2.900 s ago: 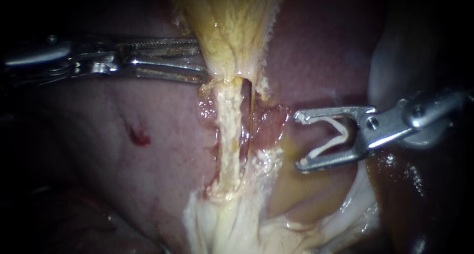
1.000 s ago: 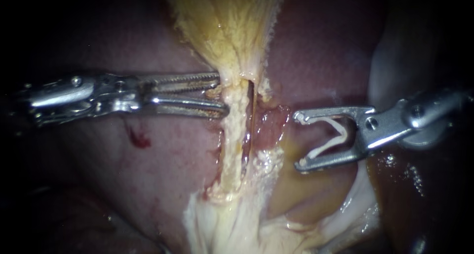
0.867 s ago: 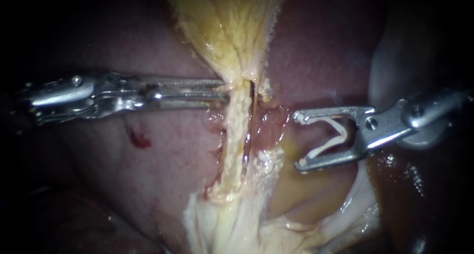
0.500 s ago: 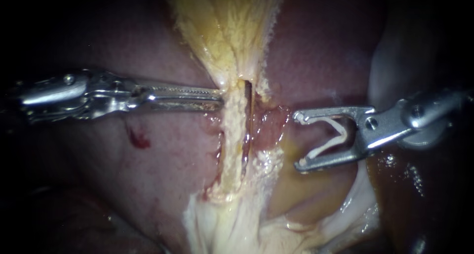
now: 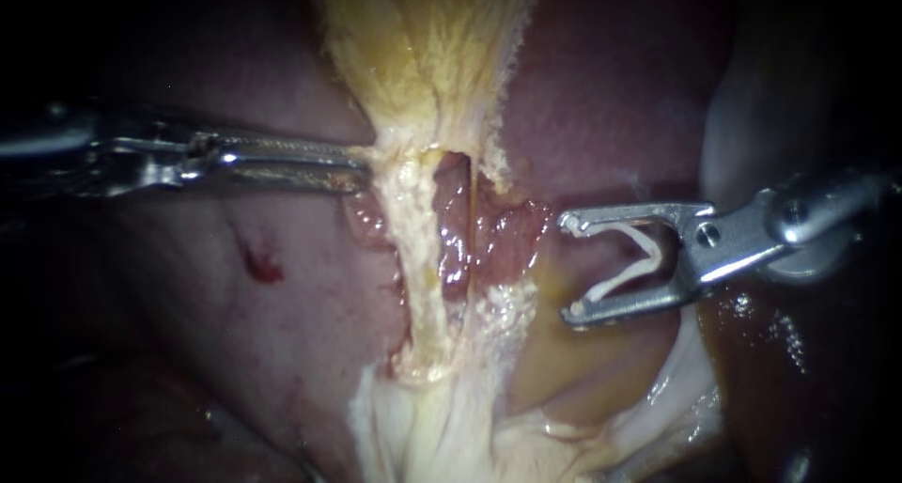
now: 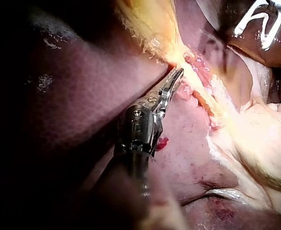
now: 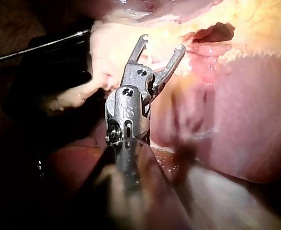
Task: Grabbing gallbladder
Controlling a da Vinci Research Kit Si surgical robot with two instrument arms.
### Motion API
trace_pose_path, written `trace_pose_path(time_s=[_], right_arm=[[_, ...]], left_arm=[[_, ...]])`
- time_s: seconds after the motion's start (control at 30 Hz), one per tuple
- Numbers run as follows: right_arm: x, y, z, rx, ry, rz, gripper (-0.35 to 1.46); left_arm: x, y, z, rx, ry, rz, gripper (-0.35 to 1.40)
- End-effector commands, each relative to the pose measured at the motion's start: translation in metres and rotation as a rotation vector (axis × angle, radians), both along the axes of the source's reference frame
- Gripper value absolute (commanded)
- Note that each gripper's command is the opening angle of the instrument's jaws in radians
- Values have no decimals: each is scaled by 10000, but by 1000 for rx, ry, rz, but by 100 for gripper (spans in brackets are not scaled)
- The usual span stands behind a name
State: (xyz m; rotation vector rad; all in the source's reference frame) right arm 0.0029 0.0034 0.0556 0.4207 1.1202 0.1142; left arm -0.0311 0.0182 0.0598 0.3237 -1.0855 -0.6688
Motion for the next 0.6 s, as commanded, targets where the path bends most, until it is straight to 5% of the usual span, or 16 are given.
trace_pose_path(time_s=[0.03,0.27,0.6], right_arm=[[0,0,0,0,0,0,46],[-1,0,0,0,0,0,46],[-1,0,0,0,0,0,46]], left_arm=[[3,2,-4,-1,-6,-6,-35],[23,21,-28,6,-22,-44,-35],[22,19,-33,1,-22,-47,-35]])
